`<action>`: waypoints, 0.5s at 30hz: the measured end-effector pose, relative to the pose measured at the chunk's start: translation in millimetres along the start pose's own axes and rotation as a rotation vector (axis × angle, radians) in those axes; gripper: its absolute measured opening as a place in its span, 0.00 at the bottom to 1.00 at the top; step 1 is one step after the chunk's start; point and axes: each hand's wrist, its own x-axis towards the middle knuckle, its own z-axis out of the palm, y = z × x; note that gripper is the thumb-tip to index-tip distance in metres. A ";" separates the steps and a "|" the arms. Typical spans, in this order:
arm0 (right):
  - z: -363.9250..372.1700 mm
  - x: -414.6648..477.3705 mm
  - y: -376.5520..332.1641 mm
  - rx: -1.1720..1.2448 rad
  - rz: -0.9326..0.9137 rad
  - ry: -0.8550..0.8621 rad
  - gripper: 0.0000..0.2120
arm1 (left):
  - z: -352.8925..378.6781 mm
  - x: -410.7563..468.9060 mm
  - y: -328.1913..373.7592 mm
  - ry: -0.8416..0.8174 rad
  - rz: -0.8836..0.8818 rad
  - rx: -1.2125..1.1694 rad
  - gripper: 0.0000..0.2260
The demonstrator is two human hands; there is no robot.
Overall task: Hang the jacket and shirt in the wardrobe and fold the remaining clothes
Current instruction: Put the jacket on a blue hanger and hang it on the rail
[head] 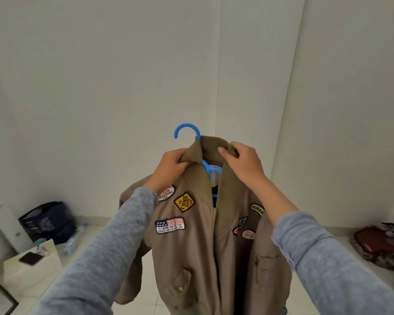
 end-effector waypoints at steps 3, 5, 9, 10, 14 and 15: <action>-8.7 2.5 -4.9 0.115 -0.001 -0.216 0.23 | -4.4 2.4 -2.6 0.014 -0.006 0.002 0.05; -11.2 0.5 -3.5 0.131 0.065 -0.311 0.35 | -3.6 2.5 -3.2 0.022 0.001 0.009 0.04; -2.5 -15.6 11.0 -0.132 0.134 -0.355 0.29 | -1.1 8.1 -1.8 0.041 0.028 0.009 0.05; 0.6 -18.1 13.9 -0.162 0.131 -0.330 0.27 | -1.0 9.7 0.0 0.040 0.048 0.021 0.06; 3.6 -12.2 16.6 -0.171 0.185 -0.169 0.30 | -3.5 13.5 2.4 0.008 0.078 0.061 0.02; 1.3 -9.2 15.5 -0.173 0.214 -0.126 0.31 | -4.0 13.6 -0.5 -0.010 0.063 0.082 0.04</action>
